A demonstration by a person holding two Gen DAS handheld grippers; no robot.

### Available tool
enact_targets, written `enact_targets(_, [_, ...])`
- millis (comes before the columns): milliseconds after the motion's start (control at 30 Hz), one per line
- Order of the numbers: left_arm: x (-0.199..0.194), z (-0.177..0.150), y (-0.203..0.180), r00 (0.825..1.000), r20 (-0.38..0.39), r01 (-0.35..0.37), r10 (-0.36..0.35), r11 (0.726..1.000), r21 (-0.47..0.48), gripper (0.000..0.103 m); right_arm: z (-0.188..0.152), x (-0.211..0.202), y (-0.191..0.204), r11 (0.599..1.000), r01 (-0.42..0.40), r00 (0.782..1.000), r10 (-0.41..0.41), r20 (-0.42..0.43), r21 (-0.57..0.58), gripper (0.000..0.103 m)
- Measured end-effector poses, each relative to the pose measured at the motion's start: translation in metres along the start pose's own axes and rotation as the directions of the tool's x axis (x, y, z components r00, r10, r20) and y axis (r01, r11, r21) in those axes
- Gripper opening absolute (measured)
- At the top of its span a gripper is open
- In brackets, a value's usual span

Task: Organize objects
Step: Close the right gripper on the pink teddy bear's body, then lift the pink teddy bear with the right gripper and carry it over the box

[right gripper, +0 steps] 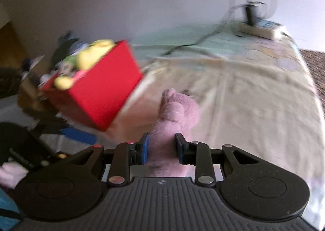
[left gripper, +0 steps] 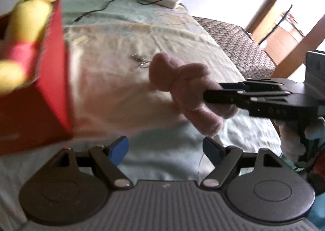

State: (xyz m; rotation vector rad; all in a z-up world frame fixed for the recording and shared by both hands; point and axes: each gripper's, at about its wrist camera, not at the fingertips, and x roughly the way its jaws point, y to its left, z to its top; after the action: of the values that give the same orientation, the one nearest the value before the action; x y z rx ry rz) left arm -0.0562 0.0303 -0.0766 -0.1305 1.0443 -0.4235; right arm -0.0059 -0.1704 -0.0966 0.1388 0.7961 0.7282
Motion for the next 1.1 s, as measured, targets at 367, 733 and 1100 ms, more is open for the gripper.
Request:
enact_targets(367, [-0.022, -0.024, 0.026, 0.997, 0.031, -0.068, 0.074, 0.984, -0.166, 0.083, 0.003, 0.028, -0.004, 0.969, -0.145, 0.988, 0.153, -0.025, 0.200, 0.030])
enact_targets(733, [0.022, -0.003, 0.019, 0.999, 0.047, 0.016, -0.008, 0.982, -0.186, 0.088, 0.001, 0.058, -0.045, 0.935, -0.049, 0.996, 0.071, -0.052, 0.351, 0.043])
enact_targets(1100, [0.053, 0.017, 0.014, 0.999, -0.002, 0.033, -0.033, 0.989, -0.143, 0.086, -0.006, 0.062, -0.055, 0.877, -0.156, 0.976, 0.208, -0.066, 0.454, 0.033])
